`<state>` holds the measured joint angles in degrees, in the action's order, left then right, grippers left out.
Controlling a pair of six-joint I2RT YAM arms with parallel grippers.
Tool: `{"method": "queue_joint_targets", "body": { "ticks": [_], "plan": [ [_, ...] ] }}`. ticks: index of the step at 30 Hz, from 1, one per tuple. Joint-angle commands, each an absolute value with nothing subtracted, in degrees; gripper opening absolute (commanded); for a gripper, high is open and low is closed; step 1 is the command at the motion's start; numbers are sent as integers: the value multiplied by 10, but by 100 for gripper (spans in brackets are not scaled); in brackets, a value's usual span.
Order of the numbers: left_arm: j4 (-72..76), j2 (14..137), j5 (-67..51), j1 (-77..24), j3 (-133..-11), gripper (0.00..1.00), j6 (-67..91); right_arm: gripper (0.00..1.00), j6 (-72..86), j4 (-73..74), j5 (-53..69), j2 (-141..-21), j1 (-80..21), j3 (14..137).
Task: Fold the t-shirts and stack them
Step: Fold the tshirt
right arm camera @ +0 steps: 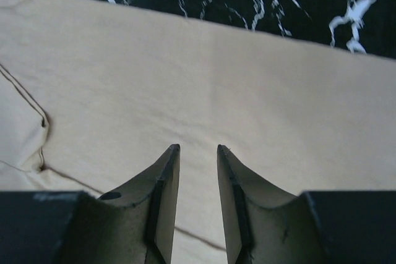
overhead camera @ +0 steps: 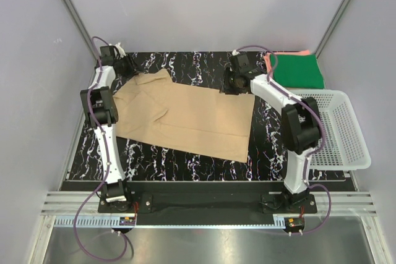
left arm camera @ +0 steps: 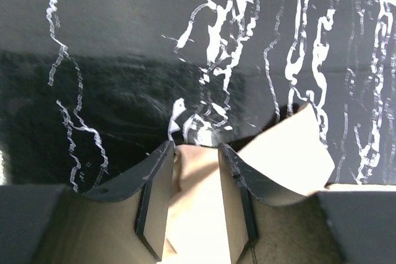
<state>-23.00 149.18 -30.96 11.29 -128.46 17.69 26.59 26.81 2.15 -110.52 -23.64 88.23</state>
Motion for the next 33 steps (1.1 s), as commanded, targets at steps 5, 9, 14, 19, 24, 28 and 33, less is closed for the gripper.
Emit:
{"method": "queue_joint_targets", "body": {
  "ticks": [5, 9, 14, 19, 24, 28, 33],
  "plan": [
    [-191, 1384, -303, 109, -1239, 40, 186, 40, 262, 317, -24, -1205, -228, 1050],
    [-198, 1309, -236, 105, -1177, 42, 172, 40, 312, 407, -84, -1224, -187, 1080],
    [-226, 1257, -169, 100, -1136, 41, 156, 39, 314, 412, -102, -1219, -142, 1048],
    [-236, 1249, -175, 105, -1081, 32, 171, 39, 299, 416, -90, -1232, -120, 1038],
    [-244, 1295, -195, 120, -1095, 28, 180, 39, 283, 416, -80, -1237, -116, 1044],
    [-258, 1330, -208, 120, -1113, 31, 177, 40, 275, 417, -76, -1255, -113, 1055],
    [-262, 1359, -221, 120, -1142, 36, 166, 46, 265, 414, -89, -1273, -105, 1054]
  ]
}}
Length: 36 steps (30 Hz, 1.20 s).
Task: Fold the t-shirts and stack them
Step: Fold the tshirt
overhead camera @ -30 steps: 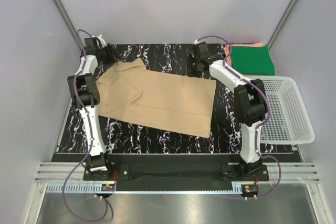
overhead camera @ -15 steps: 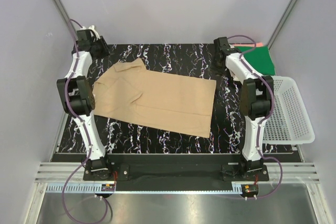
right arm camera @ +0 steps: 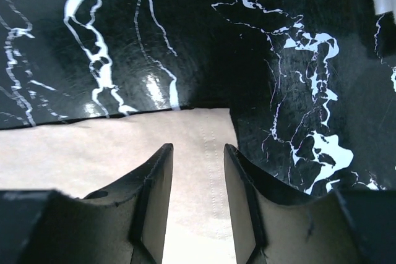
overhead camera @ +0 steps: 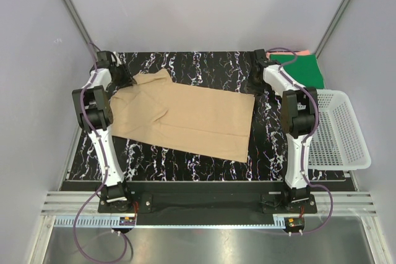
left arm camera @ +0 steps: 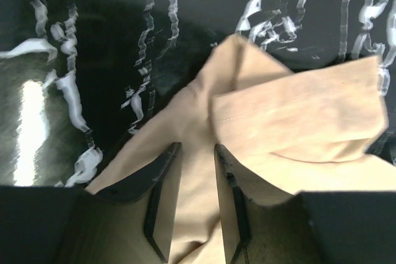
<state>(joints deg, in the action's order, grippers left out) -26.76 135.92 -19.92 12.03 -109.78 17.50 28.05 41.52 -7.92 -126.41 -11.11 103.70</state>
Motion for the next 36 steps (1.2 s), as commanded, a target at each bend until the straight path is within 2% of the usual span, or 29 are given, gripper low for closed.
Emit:
{"method": "queue_joint_targets", "body": {
  "ticks": [1, 14, 25, 35, 36],
  "plan": [
    [-262, 1364, -226, 120, -1148, 36, 165, 46, 261, 415, -86, -1274, -102, 1054],
    [-262, 1397, -246, 119, -1192, 34, 169, 44, 257, 394, -60, -1277, -99, 1041],
    [-261, 1420, -258, 119, -1212, 32, 178, 47, 276, 395, -77, -1254, -85, 1016],
    [-247, 1413, -291, 117, -1221, 1, 186, 45, 263, 371, -73, -1263, -80, 1008],
    [-247, 1413, -293, 118, -1223, 0, 189, 45, 261, 370, -77, -1263, -80, 1010]
  ]
}}
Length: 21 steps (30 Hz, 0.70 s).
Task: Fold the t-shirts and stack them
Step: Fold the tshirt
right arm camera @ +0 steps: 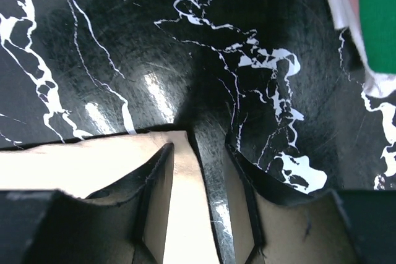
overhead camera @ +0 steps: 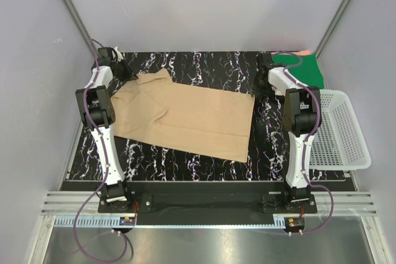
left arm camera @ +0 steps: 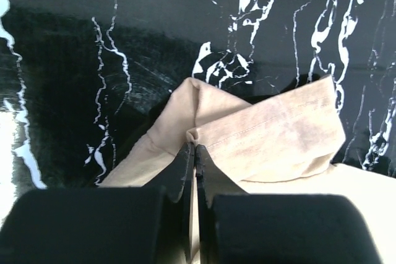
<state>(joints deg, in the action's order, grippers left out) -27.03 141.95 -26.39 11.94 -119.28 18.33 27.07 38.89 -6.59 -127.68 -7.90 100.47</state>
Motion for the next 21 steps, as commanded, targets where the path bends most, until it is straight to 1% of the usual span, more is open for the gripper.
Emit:
{"method": "queue_joint_targets", "body": {
  "ticks": [1, 7, 11, 12, 14, 15, 16, 18, 21],
  "plan": [
    [-244, 1412, -300, 118, -1224, 0, 190, 44, 259, 365, -83, -1266, -80, 1012],
    [-237, 1416, -317, 118, -1231, 0, 199, 41, 253, 359, -70, -1277, -80, 1013],
    [-237, 1412, -319, 118, -1228, 0, 199, 36, 250, 353, -69, -1278, -80, 1010],
    [-237, 1408, -320, 118, -1226, 0, 195, 31, 246, 353, -69, -1281, -80, 1012],
    [-237, 1404, -319, 119, -1223, 0, 195, 24, 243, 351, -64, -1283, -80, 1014],
    [-237, 1401, -318, 119, -1222, 0, 193, 15, 237, 349, -61, -1284, -79, 1016],
    [-237, 1397, -316, 119, -1223, 0, 192, 9, 236, 347, -50, -1288, -80, 1017],
    [-237, 1393, -315, 119, -1223, 0, 192, 0, 236, 346, -50, -1286, -79, 1014],
    [-237, 1389, -313, 120, -1224, 0, 191, 0, 236, 340, -53, -1280, -80, 1007]
  ]
}}
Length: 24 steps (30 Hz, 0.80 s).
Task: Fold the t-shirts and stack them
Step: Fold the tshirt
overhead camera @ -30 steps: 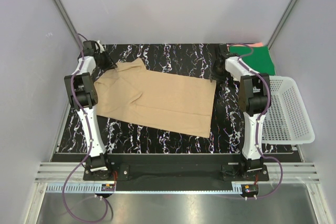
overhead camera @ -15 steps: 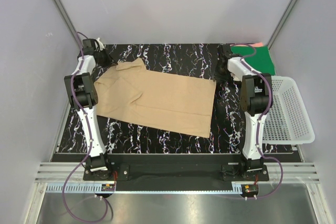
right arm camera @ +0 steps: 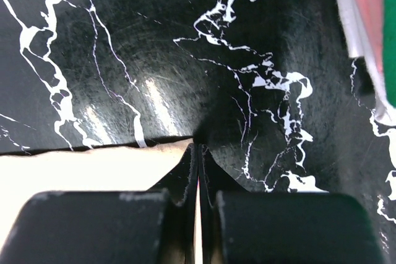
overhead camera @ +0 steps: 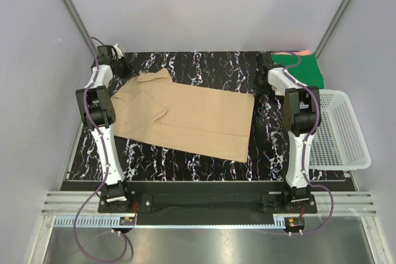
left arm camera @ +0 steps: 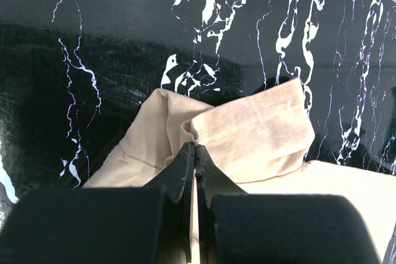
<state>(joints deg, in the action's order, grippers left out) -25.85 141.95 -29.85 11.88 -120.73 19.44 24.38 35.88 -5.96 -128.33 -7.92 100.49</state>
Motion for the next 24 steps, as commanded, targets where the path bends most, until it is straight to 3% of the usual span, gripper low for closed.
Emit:
{"method": "queue_joint_targets", "body": {
  "ticks": [1, 24],
  "plan": [
    [-237, 1385, -315, 120, -1225, 0, 190, 0, 236, 339, -55, -1276, -80, 1006],
    [-210, 1280, -305, 139, -1139, 0, 168, 0, 245, 284, -80, -1194, -80, 928]
  ]
}}
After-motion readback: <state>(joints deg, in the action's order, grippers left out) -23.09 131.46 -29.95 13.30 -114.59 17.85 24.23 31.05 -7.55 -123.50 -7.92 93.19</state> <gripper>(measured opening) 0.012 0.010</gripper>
